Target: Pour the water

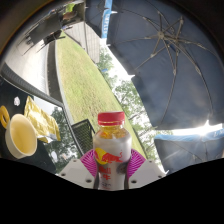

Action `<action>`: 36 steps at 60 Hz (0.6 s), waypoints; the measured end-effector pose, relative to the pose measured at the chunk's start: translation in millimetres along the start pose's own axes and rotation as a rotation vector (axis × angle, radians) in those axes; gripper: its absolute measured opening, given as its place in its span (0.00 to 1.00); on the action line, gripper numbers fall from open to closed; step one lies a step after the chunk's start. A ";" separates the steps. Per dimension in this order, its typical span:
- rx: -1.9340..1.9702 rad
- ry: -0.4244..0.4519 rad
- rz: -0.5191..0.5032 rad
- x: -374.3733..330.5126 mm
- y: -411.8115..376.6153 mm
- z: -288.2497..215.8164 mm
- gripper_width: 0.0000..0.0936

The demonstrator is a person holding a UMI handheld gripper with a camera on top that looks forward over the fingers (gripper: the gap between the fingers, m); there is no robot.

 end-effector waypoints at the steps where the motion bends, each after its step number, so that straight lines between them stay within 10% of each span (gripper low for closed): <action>1: 0.118 0.001 -0.025 -1.0 1.8 3.1 0.35; 15: 1.120 -0.162 -0.425 -30.9 -92.6 23.6 0.35; 36: 1.109 -0.162 -0.563 -25.4 -152.0 50.5 0.39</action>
Point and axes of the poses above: the point between the fingertips, and its own axes, seen from behind it with the camera up: y to the right, z down, x forward, the way the camera looks, the point moved 1 cm from there along -x, backward, against the way the camera looks, and after that the axes turned 7 degrees about -y, right-handed, at the moved point
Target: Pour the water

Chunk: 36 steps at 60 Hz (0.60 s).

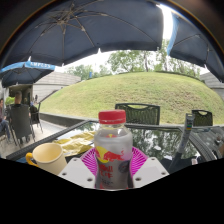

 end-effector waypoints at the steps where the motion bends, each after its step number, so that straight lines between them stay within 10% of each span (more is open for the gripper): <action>1: -0.002 0.023 -0.001 0.3 -1.1 -5.6 0.39; 15: 0.044 -0.040 0.005 -13.4 -2.2 5.7 0.56; 22: 0.072 -0.147 0.001 -17.8 -0.1 24.5 0.91; 36: 0.051 -0.055 0.055 -96.4 -1.0 8.9 0.89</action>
Point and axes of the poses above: the point between the fingertips, and its own axes, seen from behind it with the camera up: y to the right, z down, x forward, the way the camera looks, the point moved 1 cm from there along -x, backward, against the way the camera looks, and after that the axes turned 7 degrees about -y, right-handed, at the moved point
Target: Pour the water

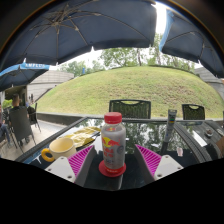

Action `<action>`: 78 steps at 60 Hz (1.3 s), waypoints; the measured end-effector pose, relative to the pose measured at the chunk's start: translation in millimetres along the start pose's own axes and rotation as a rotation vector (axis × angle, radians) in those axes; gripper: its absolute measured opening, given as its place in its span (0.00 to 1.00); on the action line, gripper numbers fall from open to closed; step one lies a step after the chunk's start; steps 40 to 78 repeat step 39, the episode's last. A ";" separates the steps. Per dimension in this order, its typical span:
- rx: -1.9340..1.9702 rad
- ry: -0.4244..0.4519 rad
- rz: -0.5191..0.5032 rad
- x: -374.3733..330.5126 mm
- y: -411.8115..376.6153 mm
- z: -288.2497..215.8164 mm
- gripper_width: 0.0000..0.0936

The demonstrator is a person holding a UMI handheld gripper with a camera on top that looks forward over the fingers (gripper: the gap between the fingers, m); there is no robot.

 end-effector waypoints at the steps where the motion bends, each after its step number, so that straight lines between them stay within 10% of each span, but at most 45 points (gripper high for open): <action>1: -0.011 0.003 0.007 -6.6 -0.3 1.8 0.89; 24: -0.058 0.018 0.039 -123.7 -12.7 47.4 0.90; 78: -0.042 0.054 0.051 -131.2 7.8 62.1 0.89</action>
Point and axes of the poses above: the point between the fingertips, and its own axes, seen from behind it with the camera up: y to the right, z down, x forward, the way the camera looks, the point moved 1 cm from there along -x, backward, against the way the camera looks, and after that the axes turned 7 degrees about -y, right-handed, at the moved point
